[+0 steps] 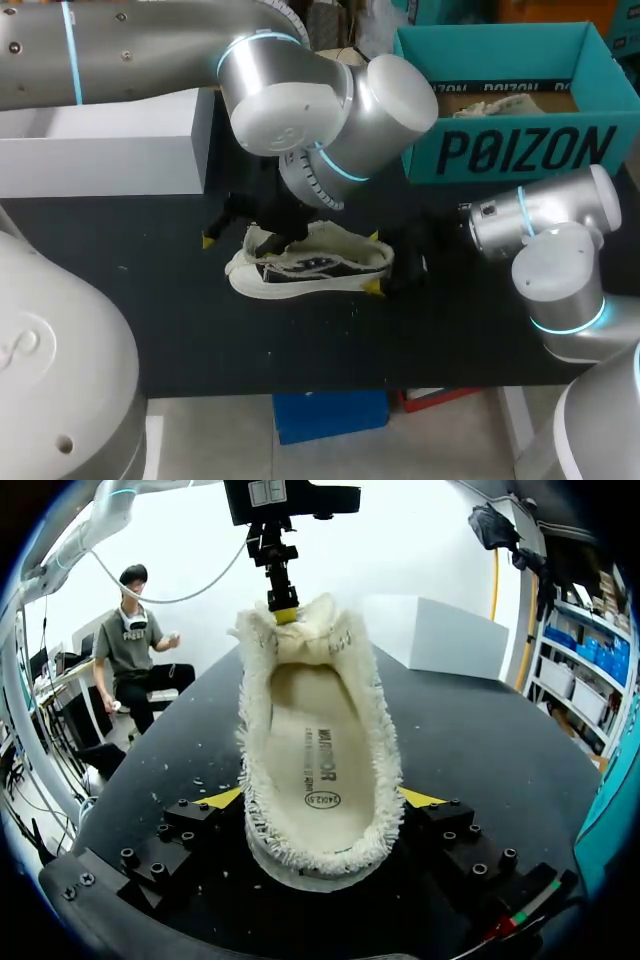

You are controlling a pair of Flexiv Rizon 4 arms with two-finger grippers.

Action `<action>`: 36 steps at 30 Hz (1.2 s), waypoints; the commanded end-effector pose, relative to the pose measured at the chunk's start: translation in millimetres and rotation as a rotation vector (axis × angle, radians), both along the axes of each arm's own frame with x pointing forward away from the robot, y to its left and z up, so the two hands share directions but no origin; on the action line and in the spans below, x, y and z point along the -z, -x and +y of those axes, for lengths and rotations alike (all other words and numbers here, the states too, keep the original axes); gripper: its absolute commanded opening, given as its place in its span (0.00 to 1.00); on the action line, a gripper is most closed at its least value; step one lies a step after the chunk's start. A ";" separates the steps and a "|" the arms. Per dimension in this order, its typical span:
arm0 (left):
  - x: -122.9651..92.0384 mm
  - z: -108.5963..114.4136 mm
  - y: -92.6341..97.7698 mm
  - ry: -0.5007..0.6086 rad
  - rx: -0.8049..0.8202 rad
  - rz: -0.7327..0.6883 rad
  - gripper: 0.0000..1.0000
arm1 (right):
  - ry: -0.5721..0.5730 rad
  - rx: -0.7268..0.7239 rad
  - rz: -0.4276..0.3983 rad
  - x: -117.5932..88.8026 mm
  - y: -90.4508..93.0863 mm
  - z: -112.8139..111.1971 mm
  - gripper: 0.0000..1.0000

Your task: Take the shoe out of the shoebox, open the shoe tongue, remove and reinsert the insole, then place the shoe into the shoebox

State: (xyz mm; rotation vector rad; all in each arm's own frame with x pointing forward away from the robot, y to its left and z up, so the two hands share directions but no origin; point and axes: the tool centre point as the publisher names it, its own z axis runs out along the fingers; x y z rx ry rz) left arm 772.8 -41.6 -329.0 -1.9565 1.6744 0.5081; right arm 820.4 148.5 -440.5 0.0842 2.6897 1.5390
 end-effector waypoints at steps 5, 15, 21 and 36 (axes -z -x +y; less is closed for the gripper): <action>21.3 21.5 0.2 0.025 -0.022 0.030 1.00 | 0.002 0.003 0.001 2.8 -0.9 -1.4 0.00; 21.0 22.1 -3.1 0.022 -0.021 0.031 1.00 | 0.002 0.003 0.001 2.8 -0.9 -1.4 0.00; 2.4 13.3 -0.8 0.071 0.092 0.013 1.00 | 0.002 0.003 0.001 2.8 -0.9 -1.4 0.00; -60.5 -63.0 -4.4 0.458 1.448 0.332 0.29 | 0.002 0.003 0.001 2.8 -0.9 -1.4 0.00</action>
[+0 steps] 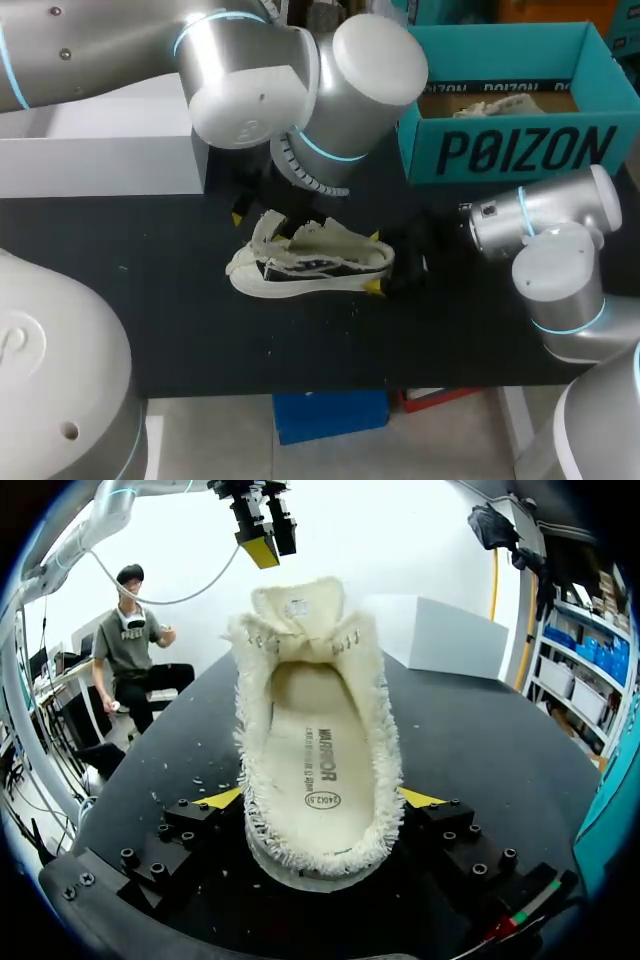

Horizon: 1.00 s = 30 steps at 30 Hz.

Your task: Take the shoe out of the shoebox, open the shoe tongue, remove and reinsert the insole, then place the shoe into the shoebox

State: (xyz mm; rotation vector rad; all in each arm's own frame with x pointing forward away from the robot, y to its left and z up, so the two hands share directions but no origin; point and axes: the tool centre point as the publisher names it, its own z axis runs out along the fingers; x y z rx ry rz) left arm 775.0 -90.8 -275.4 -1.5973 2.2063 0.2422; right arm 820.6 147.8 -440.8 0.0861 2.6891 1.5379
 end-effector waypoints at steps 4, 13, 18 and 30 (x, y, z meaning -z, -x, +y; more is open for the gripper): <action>-8.2 -44.2 -13.7 0.339 1.123 0.246 0.00 | 0.002 0.002 0.001 2.5 -0.7 -0.7 0.00; 0.4 -63.5 -26.6 0.406 1.362 0.329 0.00 | 0.002 0.002 0.001 2.5 -0.7 -0.7 0.00; 0.4 -63.5 -26.6 0.406 1.362 0.329 0.00 | 0.002 0.002 0.001 2.5 -0.7 -0.7 0.00; 0.3 -61.2 -31.5 0.421 1.429 0.373 0.00 | 0.002 0.002 0.001 2.5 -0.7 -0.7 0.00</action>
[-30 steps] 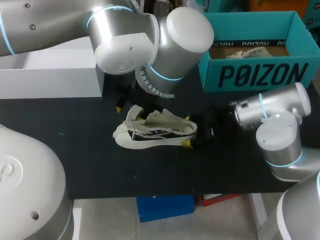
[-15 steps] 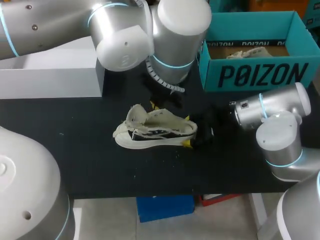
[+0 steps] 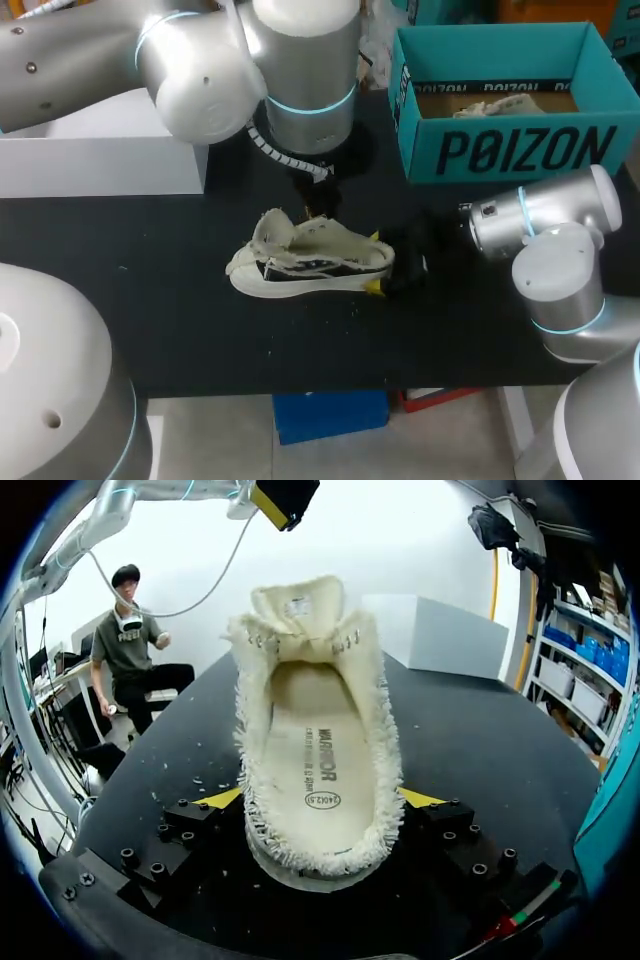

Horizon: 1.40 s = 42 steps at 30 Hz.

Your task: Take the shoe out of the shoebox, open the shoe tongue, remove and reinsert the insole, then place the shoe into the shoebox

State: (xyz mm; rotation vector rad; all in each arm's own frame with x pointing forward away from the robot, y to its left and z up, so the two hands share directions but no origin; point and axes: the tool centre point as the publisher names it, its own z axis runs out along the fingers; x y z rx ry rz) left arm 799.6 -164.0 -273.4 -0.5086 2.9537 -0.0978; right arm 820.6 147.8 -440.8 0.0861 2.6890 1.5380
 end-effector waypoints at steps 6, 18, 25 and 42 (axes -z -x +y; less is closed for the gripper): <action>-7.4 10.6 -10.1 0.118 0.712 0.242 0.00 | 0.002 0.002 0.001 2.5 -0.7 -0.7 0.00; -7.4 10.6 -10.1 0.118 0.712 0.242 0.00 | 0.002 0.002 0.001 2.5 -0.7 -0.7 0.00; 2.1 13.6 -16.1 0.214 0.638 0.323 0.00 | 0.002 0.002 0.001 2.5 -0.7 -0.7 0.00; 35.0 -2.0 -17.0 0.269 0.557 0.367 0.00 | 0.002 0.002 0.001 2.5 -0.7 -0.7 0.00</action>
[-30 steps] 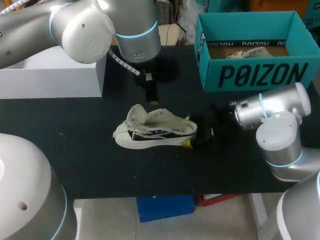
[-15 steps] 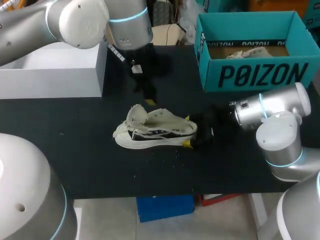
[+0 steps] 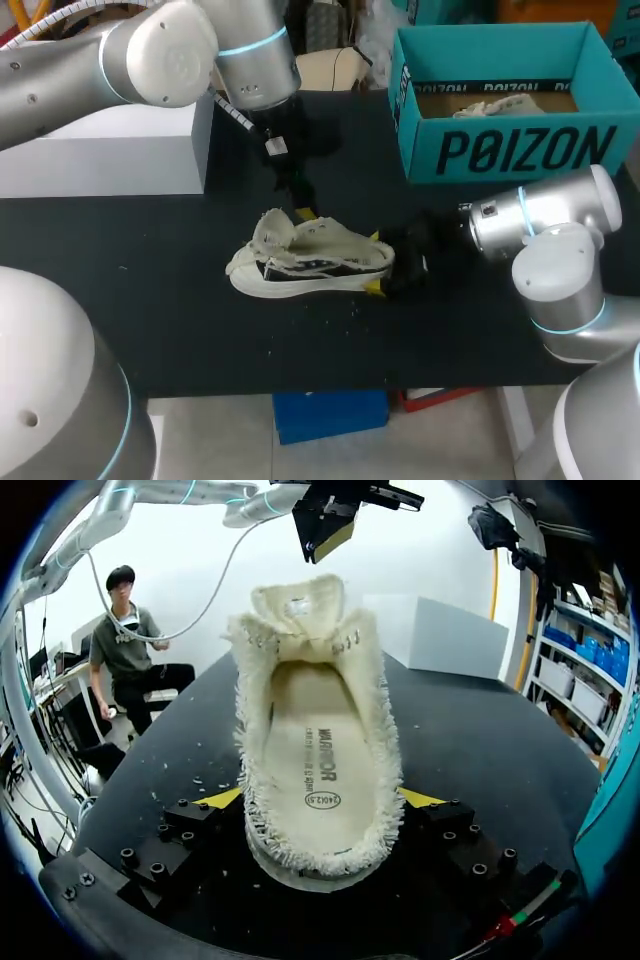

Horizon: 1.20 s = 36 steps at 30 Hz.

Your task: Take the shoe out of the shoebox, open the shoe tongue, remove and reinsert the insole, then place the shoe into the shoebox

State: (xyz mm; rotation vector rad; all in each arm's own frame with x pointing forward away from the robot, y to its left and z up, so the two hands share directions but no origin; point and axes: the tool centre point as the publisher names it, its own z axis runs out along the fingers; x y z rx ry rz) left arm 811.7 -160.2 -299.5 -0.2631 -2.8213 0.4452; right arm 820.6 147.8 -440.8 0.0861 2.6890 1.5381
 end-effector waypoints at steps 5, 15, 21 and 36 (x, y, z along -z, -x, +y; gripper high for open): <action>20.3 -13.0 -11.3 -0.021 0.032 0.010 0.00 | 0.002 0.002 0.001 2.5 -0.7 -0.7 0.00; 42.9 -23.4 -14.3 -0.025 0.109 0.010 0.00 | 0.002 0.002 0.001 2.5 -0.7 -0.7 0.00; 51.0 -27.6 -9.8 -0.029 0.116 0.018 0.00 | 0.002 0.002 0.001 2.5 -0.7 -0.7 0.00; 82.7 -32.0 18.0 -0.051 0.093 0.085 0.00 | 0.002 0.002 0.001 2.5 -0.7 -0.7 0.00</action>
